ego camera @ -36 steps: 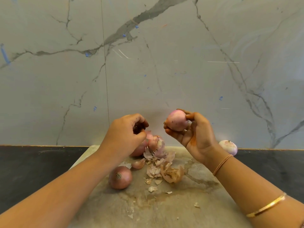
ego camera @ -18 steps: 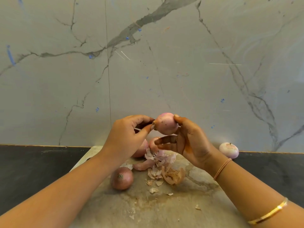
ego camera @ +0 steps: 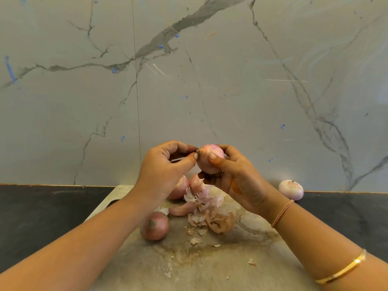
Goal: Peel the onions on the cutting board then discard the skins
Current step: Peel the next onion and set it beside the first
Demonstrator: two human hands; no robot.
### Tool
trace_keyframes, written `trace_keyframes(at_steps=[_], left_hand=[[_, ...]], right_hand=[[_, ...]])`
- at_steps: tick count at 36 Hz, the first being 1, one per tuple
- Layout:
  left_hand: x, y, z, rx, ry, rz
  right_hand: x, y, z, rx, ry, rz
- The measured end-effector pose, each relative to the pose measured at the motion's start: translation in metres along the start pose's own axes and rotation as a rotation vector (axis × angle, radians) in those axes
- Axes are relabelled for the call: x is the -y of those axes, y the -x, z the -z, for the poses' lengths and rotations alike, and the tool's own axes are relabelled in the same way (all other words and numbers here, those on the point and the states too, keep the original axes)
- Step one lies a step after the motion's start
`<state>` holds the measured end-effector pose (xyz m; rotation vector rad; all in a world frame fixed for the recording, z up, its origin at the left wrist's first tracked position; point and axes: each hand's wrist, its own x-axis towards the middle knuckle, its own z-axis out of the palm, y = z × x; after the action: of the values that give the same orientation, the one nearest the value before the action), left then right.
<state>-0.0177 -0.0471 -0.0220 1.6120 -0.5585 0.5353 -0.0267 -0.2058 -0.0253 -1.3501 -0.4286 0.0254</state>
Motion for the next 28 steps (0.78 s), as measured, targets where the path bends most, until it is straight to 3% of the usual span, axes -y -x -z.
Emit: trace_keyframes(at_steps=[22, 28], left_hand=[[0.0004, -0.0013, 0.0019, -0.028, -0.139, -0.084], [0.0028, -0.0012, 0.001, -0.042, -0.149, -0.075]], right_hand=[[-0.0045, -0.0024, -0.0049, -0.018, -0.213, -0.145], [-0.0056, -0.0011, -0.0075, 0.002, -0.171, -0.119]])
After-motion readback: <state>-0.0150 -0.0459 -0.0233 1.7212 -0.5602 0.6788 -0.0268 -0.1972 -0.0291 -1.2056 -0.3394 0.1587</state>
